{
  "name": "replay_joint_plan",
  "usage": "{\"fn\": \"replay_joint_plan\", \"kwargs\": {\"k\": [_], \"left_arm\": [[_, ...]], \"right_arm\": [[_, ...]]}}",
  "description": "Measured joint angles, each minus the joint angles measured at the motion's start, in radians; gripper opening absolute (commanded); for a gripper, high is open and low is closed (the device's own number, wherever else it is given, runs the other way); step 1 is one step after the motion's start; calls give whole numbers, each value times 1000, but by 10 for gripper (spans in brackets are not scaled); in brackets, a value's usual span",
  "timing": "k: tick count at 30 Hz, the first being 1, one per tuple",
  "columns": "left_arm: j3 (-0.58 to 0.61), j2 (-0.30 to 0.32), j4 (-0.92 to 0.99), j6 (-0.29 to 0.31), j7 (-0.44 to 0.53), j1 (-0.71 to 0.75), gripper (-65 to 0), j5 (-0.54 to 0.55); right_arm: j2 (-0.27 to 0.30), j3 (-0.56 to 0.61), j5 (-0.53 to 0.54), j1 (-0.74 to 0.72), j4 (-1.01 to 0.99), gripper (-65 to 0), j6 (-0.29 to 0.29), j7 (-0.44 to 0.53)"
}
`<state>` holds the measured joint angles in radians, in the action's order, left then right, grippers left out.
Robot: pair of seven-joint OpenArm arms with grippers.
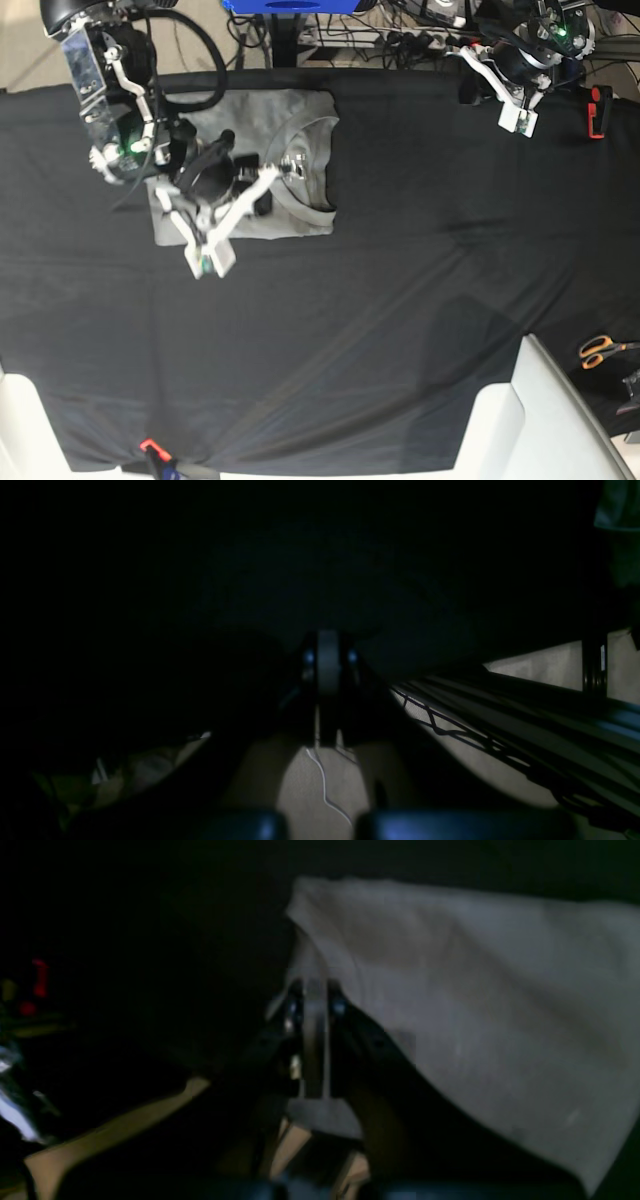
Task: Fold the T-shirt properly
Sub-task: 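Open the right gripper and withdraw it from the folded shirt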
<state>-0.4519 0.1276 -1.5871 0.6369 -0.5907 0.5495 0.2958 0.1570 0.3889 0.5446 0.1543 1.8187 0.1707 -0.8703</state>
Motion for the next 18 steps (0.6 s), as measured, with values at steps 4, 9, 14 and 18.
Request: {"fn": "replay_joint_plan", "kwargs": {"k": [4,9,14,18], "left_arm": [[0,1,0,0,0,-1,-650,0],[0,1,0,0,0,-1,-650,0],[0,0,0,0,0,0,-650,1],[0,-3,0,0,-1,-1,-650,5]], "right_arm": [[-3,0,-2,1,-135,-644,4,45],[8,0,1,1,-263,-644,1,172],[13,0,-6,13,-274,-645,11,168],[45,2,6,74,-61,-645,0,162]]}}
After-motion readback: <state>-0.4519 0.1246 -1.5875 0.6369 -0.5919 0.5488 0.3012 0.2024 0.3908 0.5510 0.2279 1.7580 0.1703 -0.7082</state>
